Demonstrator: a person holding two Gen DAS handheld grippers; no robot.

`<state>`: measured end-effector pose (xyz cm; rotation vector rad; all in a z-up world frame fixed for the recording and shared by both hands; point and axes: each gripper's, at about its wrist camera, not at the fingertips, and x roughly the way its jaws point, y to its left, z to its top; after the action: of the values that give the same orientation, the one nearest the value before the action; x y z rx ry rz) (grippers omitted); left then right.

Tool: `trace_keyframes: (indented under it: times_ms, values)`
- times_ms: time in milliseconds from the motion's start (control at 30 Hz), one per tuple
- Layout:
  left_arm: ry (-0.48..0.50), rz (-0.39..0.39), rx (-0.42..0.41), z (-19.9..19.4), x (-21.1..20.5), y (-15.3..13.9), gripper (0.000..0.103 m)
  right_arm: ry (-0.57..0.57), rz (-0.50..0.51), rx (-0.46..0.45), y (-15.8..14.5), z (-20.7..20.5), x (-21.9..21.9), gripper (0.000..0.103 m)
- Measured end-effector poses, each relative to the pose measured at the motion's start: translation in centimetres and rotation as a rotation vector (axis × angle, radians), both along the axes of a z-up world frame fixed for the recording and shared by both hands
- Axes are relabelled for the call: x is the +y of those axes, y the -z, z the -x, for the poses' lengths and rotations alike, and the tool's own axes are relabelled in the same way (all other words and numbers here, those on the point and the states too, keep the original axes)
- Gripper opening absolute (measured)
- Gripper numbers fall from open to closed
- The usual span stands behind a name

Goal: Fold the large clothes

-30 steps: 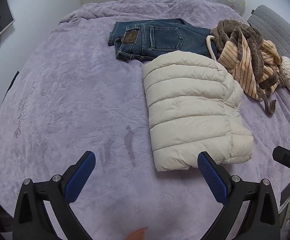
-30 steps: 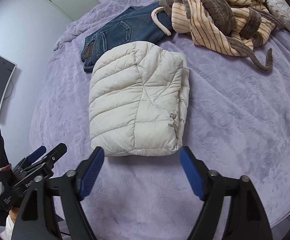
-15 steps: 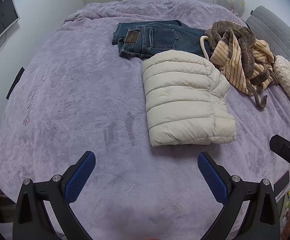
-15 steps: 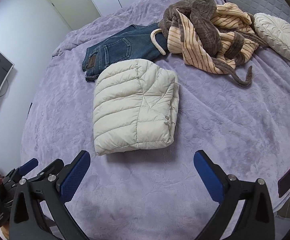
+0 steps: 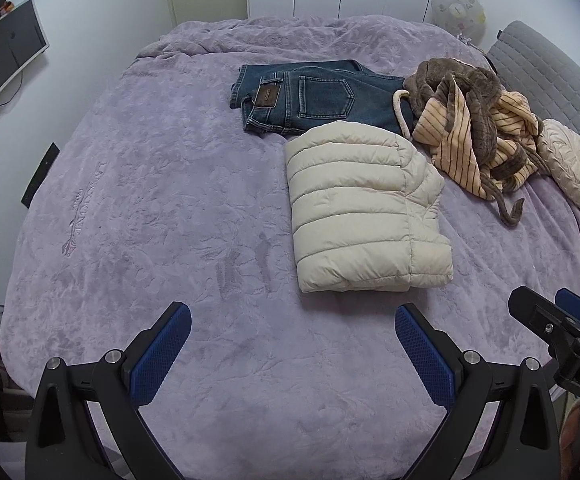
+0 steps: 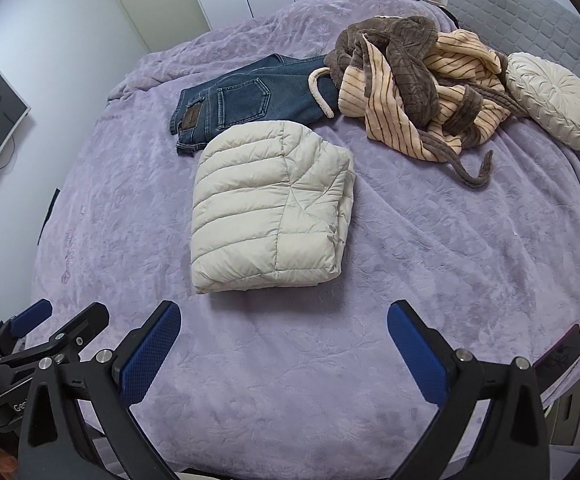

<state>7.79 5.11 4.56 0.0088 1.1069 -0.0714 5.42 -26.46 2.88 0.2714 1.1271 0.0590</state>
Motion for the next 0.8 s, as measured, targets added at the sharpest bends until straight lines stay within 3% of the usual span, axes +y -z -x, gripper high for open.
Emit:
trace_keyframes:
  times_ms: [800]
  values:
    - [-0.010, -0.017, 0.016, -1.6, 0.3, 0.2, 0.102, 0.008, 0.002, 0.029, 0.5, -1.4, -0.2, 0.103]
